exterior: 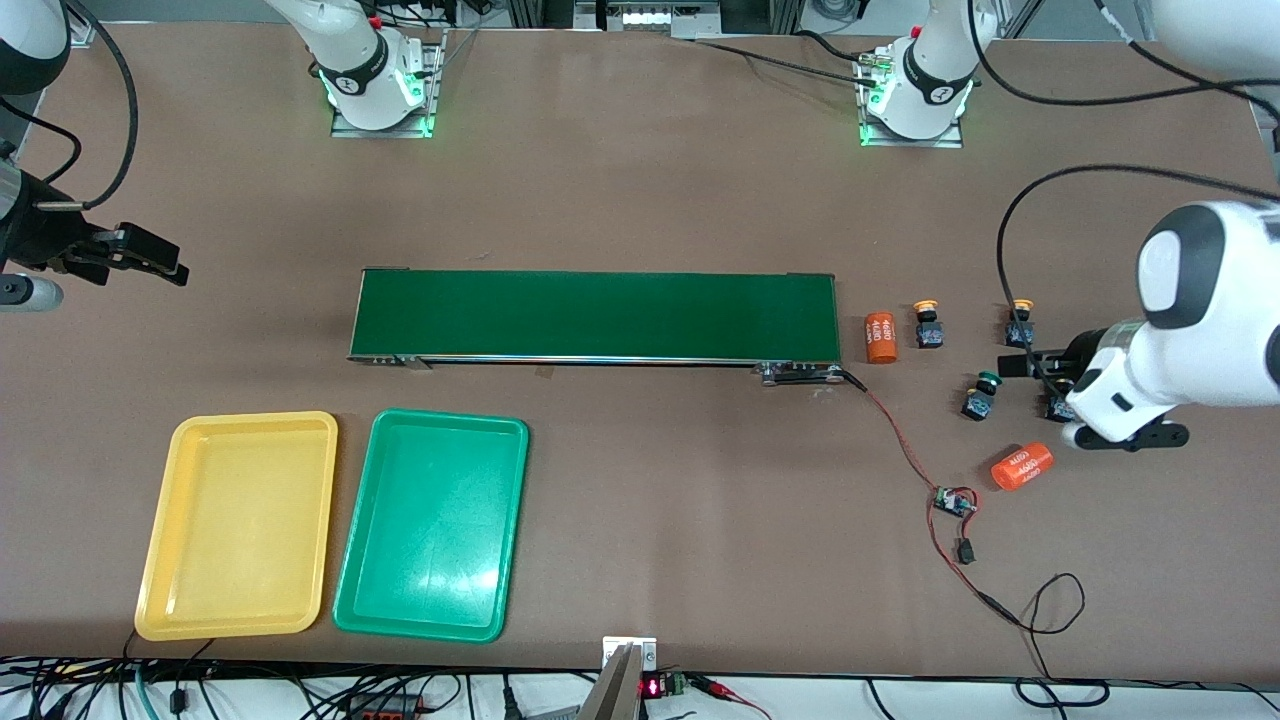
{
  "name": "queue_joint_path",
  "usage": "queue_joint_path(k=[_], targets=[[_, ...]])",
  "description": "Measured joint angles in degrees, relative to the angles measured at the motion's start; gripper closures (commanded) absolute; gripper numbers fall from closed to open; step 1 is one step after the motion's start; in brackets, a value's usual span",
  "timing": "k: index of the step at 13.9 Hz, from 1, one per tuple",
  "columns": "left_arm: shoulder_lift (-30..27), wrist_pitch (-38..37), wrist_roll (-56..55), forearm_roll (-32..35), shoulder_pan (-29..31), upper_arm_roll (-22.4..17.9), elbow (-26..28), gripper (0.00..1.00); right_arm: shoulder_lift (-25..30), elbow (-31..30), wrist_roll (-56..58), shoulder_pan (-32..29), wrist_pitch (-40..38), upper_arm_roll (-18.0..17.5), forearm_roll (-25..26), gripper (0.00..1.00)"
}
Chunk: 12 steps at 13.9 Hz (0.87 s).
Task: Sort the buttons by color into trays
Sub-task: 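Reach down and grasp a green-capped button with the left gripper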
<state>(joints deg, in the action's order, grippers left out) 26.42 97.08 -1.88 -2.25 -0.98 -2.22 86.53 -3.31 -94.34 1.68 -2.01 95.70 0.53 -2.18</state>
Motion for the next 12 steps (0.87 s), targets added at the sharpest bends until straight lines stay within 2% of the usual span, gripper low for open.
queue_joint_path(k=[7, 12], targets=[[2.0, 7.1, 1.5, 0.0, 0.1, 0.8, 8.3, 0.0, 0.0, 0.0, 0.0, 0.0, -0.1, 0.0, 0.0, 0.0], [3.1, 13.2, 15.6, 0.1, 1.9, 0.8, 12.4, 0.0, 0.0, 0.0, 0.0, 0.0, -0.6, 0.0, 0.0, 0.0]])
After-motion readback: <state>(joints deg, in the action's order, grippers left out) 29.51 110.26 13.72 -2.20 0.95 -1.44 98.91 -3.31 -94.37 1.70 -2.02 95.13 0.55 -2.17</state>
